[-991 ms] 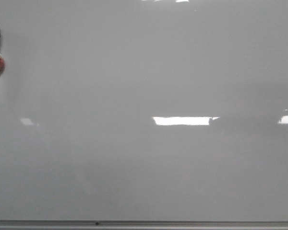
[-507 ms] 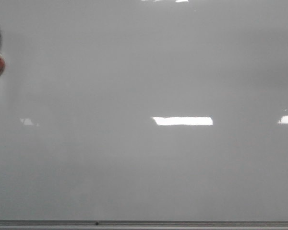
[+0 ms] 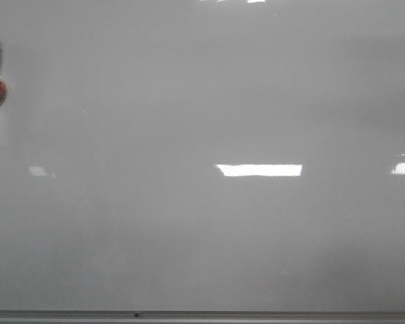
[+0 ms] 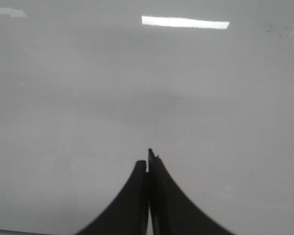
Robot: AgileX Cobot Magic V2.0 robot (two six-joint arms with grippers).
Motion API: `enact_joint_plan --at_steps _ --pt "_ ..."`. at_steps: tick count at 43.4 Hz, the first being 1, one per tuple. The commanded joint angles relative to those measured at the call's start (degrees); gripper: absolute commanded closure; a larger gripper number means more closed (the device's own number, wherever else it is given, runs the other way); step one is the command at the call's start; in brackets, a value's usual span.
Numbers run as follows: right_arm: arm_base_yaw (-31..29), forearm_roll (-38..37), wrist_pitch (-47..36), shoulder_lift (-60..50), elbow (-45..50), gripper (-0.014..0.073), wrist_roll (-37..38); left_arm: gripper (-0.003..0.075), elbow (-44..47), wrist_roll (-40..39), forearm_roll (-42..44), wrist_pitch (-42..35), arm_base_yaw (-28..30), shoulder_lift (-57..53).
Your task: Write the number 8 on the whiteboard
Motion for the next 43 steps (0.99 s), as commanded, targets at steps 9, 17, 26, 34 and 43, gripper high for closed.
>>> enact_joint_plan --at_steps 9,17,26,34,43 --pt "0.0 -0.7 -3.7 1.4 -2.1 0.0025 -1.1 0.0153 -1.8 0.3 -0.5 -6.3 -0.2 9.6" --pt "0.0 -0.7 -3.7 1.4 -2.1 0.0022 -1.1 0.0176 -2.5 1.4 -1.4 -10.8 -4.0 17.3" --pt "0.0 -0.7 -3.8 1.4 -2.1 0.0022 -1.1 0.0224 -2.7 1.4 -2.8 -18.8 -6.2 27.3" --pt "0.0 -0.7 -3.8 1.4 -2.1 0.0022 -1.1 0.0268 -5.8 1.4 -3.0 -21.3 -6.0 37.1" --pt "0.0 -0.7 -3.8 1.4 -2.1 0.0022 -1.1 0.0321 -9.9 1.4 -3.0 -24.3 -6.0 46.6"
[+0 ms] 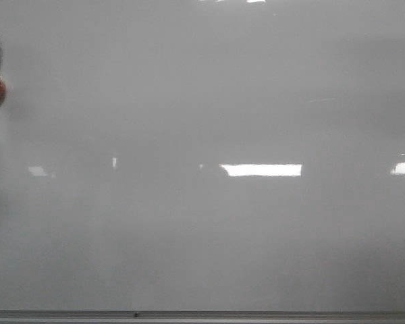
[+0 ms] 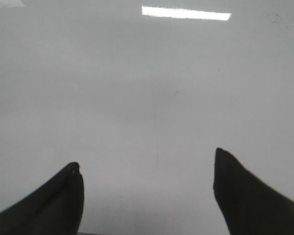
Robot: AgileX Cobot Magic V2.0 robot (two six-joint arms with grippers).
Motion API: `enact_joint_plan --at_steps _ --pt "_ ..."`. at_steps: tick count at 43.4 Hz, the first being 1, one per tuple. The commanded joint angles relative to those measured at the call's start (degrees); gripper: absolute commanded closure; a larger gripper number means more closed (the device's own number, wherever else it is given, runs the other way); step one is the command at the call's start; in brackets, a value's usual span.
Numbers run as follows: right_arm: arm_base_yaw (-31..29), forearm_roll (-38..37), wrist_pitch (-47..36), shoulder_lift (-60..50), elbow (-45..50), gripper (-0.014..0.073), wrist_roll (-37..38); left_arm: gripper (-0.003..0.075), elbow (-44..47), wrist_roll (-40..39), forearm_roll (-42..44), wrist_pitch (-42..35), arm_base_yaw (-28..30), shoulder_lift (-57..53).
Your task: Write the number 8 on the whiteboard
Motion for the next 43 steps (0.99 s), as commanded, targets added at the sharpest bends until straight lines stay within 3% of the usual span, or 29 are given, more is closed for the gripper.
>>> enact_joint_plan --at_steps 1,18,26,36,43 --pt "0.0 -0.7 -3.9 0.3 -2.1 0.0022 -0.7 0.0326 -3.5 -0.1 -0.6 -5.8 -0.2 2.8" --pt "0.0 -0.7 -4.0 0.3 -2.1 0.0022 -0.7 0.0419 -5.6 -0.1 -0.6 -12.1 -0.2 11.1" --pt "0.0 -0.7 -4.1 0.3 -2.1 0.0022 -0.7 0.0561 -5.6 -0.1 -0.6 -12.0 -0.2 11.5" --pt "0.0 -0.7 -4.9 0.3 -2.4 0.0022 -0.7 0.0742 -5.6 -0.1 -0.5 -5.7 -0.2 8.1" --pt "0.0 1.9 -0.9 0.3 -4.8 0.0022 -0.7 0.0741 -5.6 0.7 0.2 2.1 -0.8 2.1"
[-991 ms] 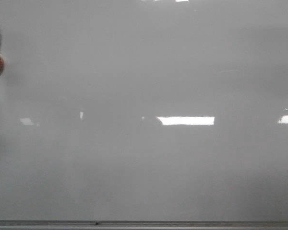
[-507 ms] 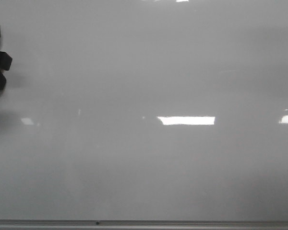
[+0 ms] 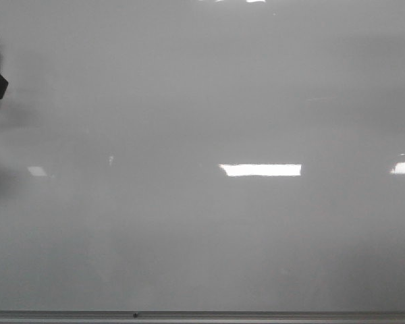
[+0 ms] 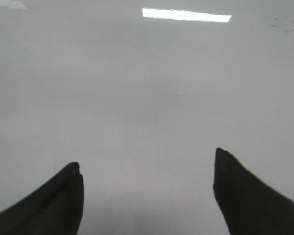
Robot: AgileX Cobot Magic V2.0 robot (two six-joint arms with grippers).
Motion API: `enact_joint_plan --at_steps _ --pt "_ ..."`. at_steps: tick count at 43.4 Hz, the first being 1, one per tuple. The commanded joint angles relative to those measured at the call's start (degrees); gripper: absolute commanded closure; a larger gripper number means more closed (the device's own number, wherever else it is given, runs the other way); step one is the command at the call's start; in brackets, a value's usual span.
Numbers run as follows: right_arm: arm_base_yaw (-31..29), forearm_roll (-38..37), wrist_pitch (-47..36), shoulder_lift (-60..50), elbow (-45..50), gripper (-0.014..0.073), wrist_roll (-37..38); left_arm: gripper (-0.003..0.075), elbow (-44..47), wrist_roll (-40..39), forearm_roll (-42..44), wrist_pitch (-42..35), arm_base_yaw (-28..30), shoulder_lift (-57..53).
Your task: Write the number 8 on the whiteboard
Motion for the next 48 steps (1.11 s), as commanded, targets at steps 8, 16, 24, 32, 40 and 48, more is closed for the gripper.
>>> enact_joint_plan --at_steps 8,16,24,32,40,48 --pt "0.0 1.1 4.8 2.5 -8.3 0.0022 -0.6 0.0741 -5.3 9.4 0.6 13.0 -4.6 -11.1" --pt "0.0 1.1 13.0 8.0 -13.6 0.0022 -0.7 0.0741 -12.4 15.4 0.5 25.9 -9.2 -11.8" --pt "1.4 5.7 18.1 14.2 -17.4 0.0022 -8.0 0.0741 -17.2 30.0 -6.3 34.9 -14.1 -11.1" --pt "7.1 14.2 21.6 18.9 -20.2 0.0022 -22.6 0.0741 -18.2 41.4 -14.7 39.1 -20.9 -10.0" --pt "16.4 19.1 23.0 22.5 -21.0 0.0022 -36.2 0.0741 -18.2 45.5 -14.9 38.6 -29.1 -8.0" --pt "25.7 22.8 23.1 25.0 -21.0 0.0022 -44.4 0.0741 -18.2 46.5 -14.9 38.6 -35.7 -6.3"
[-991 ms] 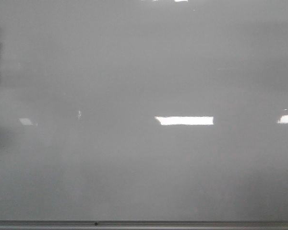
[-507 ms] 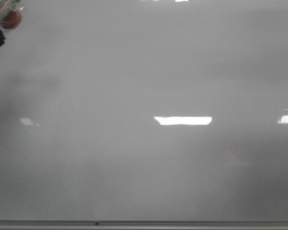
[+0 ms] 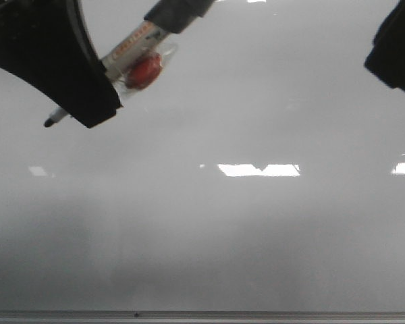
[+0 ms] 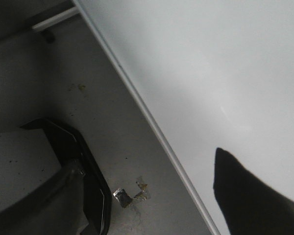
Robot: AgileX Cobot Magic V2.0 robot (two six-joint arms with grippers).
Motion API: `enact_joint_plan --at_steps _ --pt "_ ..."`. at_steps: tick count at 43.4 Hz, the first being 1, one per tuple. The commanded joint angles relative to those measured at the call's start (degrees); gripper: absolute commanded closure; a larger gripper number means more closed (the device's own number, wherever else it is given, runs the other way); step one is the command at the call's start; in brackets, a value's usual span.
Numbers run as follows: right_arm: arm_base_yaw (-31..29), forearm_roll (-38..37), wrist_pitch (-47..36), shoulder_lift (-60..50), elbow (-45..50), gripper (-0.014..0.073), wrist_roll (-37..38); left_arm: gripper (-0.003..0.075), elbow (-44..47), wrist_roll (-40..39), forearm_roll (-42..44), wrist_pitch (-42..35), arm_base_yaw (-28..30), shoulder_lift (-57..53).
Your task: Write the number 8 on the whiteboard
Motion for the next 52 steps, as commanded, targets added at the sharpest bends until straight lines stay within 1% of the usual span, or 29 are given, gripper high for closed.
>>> enact_joint_plan --at_steps 1,4,11,18,19,26,35,42,44,46,48,49,52 --pt "4.2 3.6 -1.8 0.4 -2.1 0.0022 -4.3 0.0741 -2.1 0.4 -1.7 -1.8 -3.2 -0.7" --pt "7.7 4.3 -2.0 1.5 -2.1 0.0022 -5.5 0.0741 -2.1 0.4 -1.7 -1.5 -5.3 0.0" --pt "14.1 5.8 -2.8 4.8 -4.2 0.0022 -5.5 0.0741 -2.1 0.4 -1.5 -1.5 -8.3 1.2" --pt "15.7 7.0 -3.6 6.8 -5.5 0.0035 -5.5 0.0741 -2.1 0.4 -1.4 -1.5 -8.9 1.3" --pt "15.7 7.2 -3.7 6.9 -5.5 0.0049 -5.5 0.0741 -2.1 0.4 -1.4 -1.5 -8.9 1.3" --pt "15.7 9.2 -4.5 6.9 -5.5 0.0223 -5.4 0.0741 -2.1 0.4 -1.3 -1.5 -8.9 1.3" --pt "15.7 9.7 -5.2 6.9 -5.5 0.0366 -5.4 0.0741 -2.1 0.4 -1.3 -1.5 -8.9 1.3" --pt "15.7 9.7 -4.9 6.9 -5.4 0.0544 -5.4 0.0737 -2.1 0.4 -1.3 -1.4 -8.9 1.3" --pt "15.7 9.7 -4.8 6.9 -5.4 0.0587 -5.4 0.0718 -2.1 0.4 -1.3 -1.3 -8.9 1.3" --pt "15.7 9.7 -4.8 6.9 -5.4 0.0622 -5.4 0.0659 -2.1 0.3 -1.3 -1.3 -8.9 1.3" --pt "15.7 9.7 -4.8 6.9 -5.4 0.0654 -5.4 0.0589 -2.1 0.2 -1.3 -1.4 -8.9 1.3" --pt "15.7 9.7 -4.8 6.9 -5.4 0.0664 -5.4 0.054 -2.1 0.0 -1.3 -1.4 -8.9 1.3" --pt "15.7 9.5 -4.8 6.9 -5.4 0.0685 -5.4 0.0428 -2.1 -1.2 -1.2 -1.5 -8.7 1.0"
